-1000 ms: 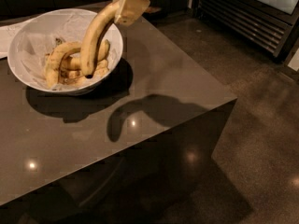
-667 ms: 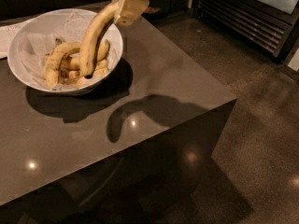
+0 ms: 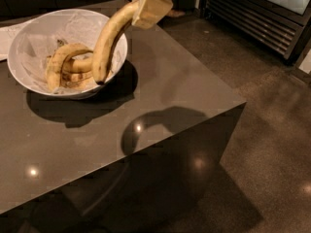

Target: Pick banana from white bowl

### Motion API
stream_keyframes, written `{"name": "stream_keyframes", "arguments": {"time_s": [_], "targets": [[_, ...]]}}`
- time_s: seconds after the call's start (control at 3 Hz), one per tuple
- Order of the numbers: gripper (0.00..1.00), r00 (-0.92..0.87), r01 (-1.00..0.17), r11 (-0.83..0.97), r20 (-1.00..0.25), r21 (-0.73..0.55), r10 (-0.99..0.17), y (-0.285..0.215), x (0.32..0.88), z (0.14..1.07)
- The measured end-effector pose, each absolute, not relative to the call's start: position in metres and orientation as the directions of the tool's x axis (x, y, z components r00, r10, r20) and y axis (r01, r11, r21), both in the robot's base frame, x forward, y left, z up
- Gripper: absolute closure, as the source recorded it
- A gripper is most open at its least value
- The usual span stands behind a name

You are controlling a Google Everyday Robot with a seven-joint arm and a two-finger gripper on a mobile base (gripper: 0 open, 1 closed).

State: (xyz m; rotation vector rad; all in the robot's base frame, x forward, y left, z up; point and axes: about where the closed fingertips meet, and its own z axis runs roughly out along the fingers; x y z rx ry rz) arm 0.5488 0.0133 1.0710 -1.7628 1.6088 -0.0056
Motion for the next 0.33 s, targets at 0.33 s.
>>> {"name": "stream_keyframes", "arguments": {"time_s": [0.33], "targets": [[1.00, 0.210, -0.859, 0.062, -0.461, -0.508, -0.862, 0.0122, 0.5466, 1.0720]]}}
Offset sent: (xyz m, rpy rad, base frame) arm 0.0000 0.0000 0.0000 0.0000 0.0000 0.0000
